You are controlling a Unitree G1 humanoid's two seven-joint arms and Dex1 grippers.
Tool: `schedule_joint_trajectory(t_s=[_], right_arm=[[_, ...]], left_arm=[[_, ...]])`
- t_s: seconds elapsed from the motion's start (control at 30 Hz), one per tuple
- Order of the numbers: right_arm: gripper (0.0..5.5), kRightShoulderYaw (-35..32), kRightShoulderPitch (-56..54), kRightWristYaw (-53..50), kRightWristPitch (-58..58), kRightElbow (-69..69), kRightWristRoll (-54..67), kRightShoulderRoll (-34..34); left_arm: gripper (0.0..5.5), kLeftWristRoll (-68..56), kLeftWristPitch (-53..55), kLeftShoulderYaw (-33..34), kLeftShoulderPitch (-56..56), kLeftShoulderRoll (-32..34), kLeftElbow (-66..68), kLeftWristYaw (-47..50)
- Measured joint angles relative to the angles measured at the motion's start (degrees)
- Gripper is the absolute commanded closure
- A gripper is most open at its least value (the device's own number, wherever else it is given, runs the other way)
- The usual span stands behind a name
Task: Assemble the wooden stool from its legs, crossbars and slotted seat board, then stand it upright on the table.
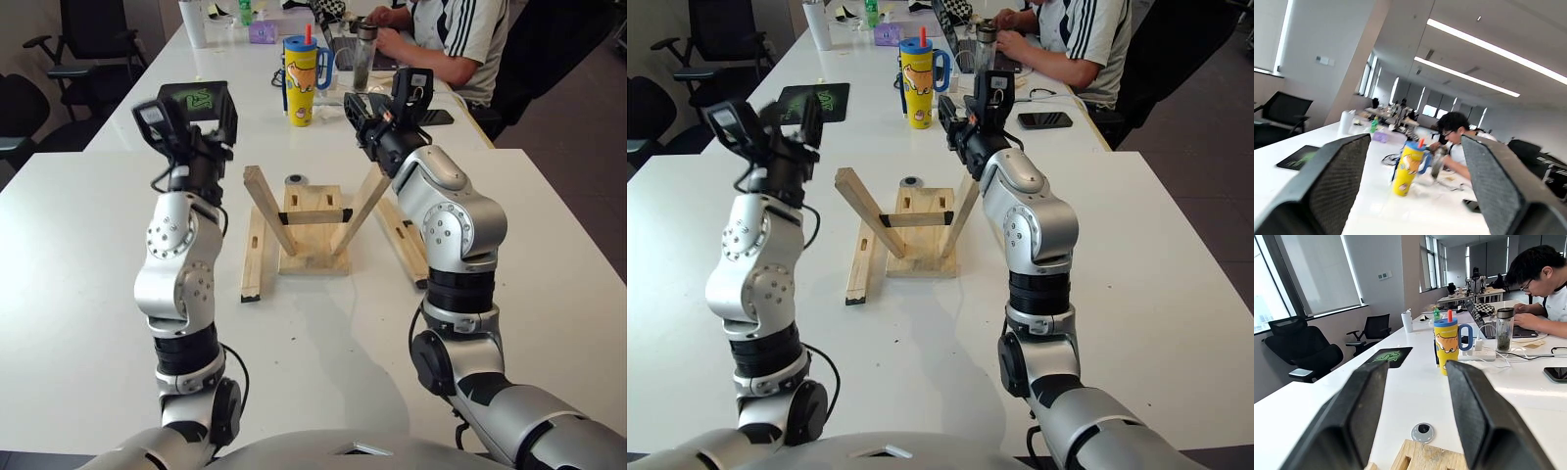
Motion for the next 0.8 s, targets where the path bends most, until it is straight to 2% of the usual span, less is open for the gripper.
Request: schedule_joint_trajectory(t_s=[0.13, 0.2, 0.4, 0.5, 0.67, 0.8], right_arm=[[3.32, 0.64, 1.30, 0.15, 0.03, -1.53, -0.04, -0.07], [3.32, 0.95, 2.04, 0.11, 0.29, -2.68, -0.11, -0.15], [3.32, 1.02, 2.93, 0.01, 0.72, -3.52, -0.36, -0.06], [3.32, 0.92, 3.59, -0.09, 1.02, -3.63, -0.34, 0.17], [3.32, -0.37, 3.89, 0.09, 0.11, -4.76, 1.30, 1.37], [3.32, -4.48, 3.63, 0.02, -4.69, -4.33, 6.13, 6.20]], left_arm=[[2.10, -1.94, 4.67, -2.86, 0.51, -0.54, -0.22, -0.21], [2.10, 0.27, 9.31, -7.77, 3.76, 1.48, 2.27, -0.76], [2.10, 4.19, 6.98, -12.22, 5.73, 4.09, 2.73, -1.83], [2.10, 3.62, 5.23, -10.94, 6.16, 2.89, 3.39, -2.05], [2.10, 0.51, 5.14, -3.92, 2.36, 1.85, 3.86, -0.64], [2.10, -1.87, 5.16, 0.26, -4.84, 2.86, 0.55, 0.54]])
